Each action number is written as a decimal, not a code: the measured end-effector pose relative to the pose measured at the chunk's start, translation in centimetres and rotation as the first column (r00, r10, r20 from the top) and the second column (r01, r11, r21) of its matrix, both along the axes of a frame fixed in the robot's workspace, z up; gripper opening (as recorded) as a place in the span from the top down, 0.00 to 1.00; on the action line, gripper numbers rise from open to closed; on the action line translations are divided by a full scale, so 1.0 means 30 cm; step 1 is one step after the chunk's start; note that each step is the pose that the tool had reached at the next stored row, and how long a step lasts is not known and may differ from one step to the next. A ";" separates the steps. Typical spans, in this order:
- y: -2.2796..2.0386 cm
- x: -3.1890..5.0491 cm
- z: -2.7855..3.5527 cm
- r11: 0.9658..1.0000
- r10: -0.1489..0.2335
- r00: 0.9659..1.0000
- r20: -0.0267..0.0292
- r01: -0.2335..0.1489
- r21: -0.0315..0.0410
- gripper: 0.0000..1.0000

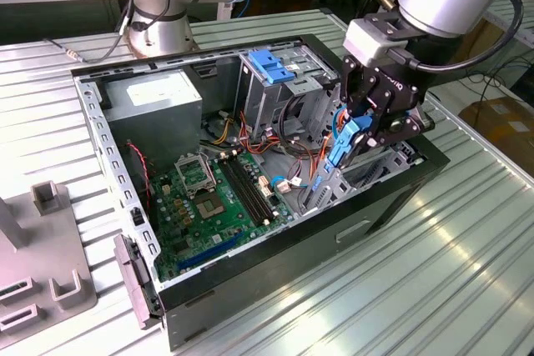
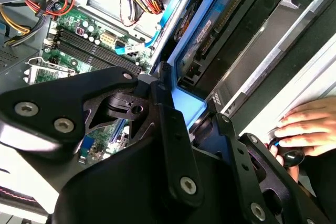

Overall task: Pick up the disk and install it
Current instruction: 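Insert the disk into the insertion slot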

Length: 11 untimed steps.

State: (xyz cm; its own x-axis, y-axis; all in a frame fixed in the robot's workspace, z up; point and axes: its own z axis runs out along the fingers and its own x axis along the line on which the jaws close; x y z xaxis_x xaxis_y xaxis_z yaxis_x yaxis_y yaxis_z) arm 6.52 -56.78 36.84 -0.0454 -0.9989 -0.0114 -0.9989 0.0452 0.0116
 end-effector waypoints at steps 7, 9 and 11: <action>0.000 0.000 -0.005 1.000 0.000 1.000 0.000 0.000 0.000 0.62; 0.000 0.000 -0.004 1.000 0.000 1.000 0.000 0.000 0.000 0.56; 0.000 0.000 -0.004 1.000 0.000 1.000 0.000 0.000 0.000 0.56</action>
State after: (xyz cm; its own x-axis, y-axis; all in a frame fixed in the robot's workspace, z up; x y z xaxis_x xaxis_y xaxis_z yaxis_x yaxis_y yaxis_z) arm 6.52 -56.78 36.72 -0.0453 -0.9989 -0.0114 -0.9989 0.0452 0.0116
